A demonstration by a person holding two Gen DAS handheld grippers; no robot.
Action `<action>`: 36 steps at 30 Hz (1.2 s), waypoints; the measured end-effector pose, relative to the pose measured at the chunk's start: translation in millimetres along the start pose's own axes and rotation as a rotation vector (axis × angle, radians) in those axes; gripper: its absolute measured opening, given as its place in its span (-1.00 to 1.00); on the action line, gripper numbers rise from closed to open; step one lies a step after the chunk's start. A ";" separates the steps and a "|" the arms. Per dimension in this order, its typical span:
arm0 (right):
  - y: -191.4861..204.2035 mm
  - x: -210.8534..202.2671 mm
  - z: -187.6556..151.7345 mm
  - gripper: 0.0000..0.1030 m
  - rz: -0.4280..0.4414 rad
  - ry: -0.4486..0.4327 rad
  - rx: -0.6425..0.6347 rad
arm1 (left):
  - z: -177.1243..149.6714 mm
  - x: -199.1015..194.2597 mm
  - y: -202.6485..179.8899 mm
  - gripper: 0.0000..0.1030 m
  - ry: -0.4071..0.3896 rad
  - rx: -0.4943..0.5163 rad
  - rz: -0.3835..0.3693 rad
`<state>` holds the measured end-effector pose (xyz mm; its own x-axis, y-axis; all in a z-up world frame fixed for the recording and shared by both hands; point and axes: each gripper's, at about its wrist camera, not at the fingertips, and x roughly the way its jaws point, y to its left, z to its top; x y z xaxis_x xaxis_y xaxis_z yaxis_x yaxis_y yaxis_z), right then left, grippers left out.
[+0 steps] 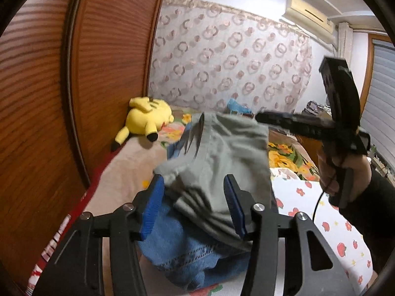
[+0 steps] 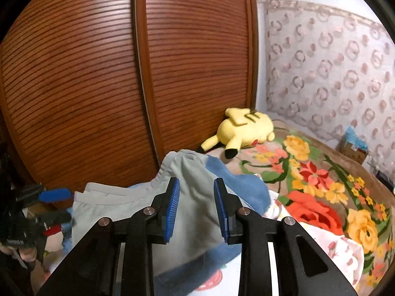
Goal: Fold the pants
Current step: 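Lower the pants onto the jeans and open both grippers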
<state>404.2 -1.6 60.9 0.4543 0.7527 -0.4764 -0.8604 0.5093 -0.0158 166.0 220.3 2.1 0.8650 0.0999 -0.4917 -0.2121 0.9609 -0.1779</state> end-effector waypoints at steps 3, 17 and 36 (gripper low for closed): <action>7.7 -1.8 -10.6 -0.42 0.028 0.014 -0.003 | 5.4 1.1 -8.1 -0.01 -0.009 0.033 -0.006; -12.4 46.4 -7.6 -0.42 -0.002 0.085 0.054 | -9.2 54.5 -7.7 -0.01 0.163 0.091 0.010; 10.6 8.7 -27.0 -0.30 -0.048 0.061 0.086 | -6.2 50.6 -24.8 0.53 0.139 0.114 0.004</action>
<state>392.8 -0.9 32.9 0.4772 0.7014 -0.5294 -0.8140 0.5798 0.0346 212.2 200.0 -23.6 0.7913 0.0751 -0.6068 -0.1557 0.9845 -0.0813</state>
